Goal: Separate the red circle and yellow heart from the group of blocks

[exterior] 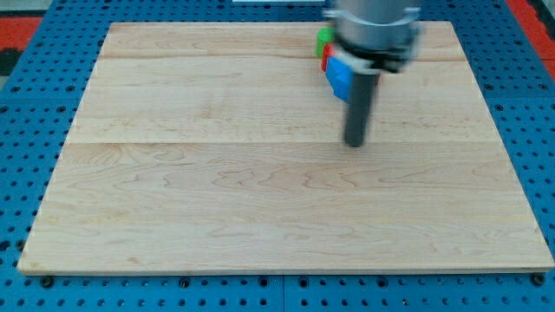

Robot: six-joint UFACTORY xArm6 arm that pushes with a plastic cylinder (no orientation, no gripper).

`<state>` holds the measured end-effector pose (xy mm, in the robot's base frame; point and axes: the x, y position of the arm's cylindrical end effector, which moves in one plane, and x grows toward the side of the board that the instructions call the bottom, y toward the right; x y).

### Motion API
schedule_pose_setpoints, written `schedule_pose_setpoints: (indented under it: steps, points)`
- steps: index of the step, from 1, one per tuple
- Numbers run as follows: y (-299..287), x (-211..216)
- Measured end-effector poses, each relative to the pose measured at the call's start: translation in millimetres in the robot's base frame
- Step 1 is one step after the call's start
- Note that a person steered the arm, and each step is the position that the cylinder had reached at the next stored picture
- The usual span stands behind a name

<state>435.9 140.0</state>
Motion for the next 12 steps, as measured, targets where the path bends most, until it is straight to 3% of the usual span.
schedule_pose_setpoints:
  steps: [1,2,5,10,12]
  points:
    - [52.7,-82.1]
    - [49.6,-139.2]
    - [-20.4,-148.6]
    - [-18.9,-164.2]
    - [-92.0,-142.4]
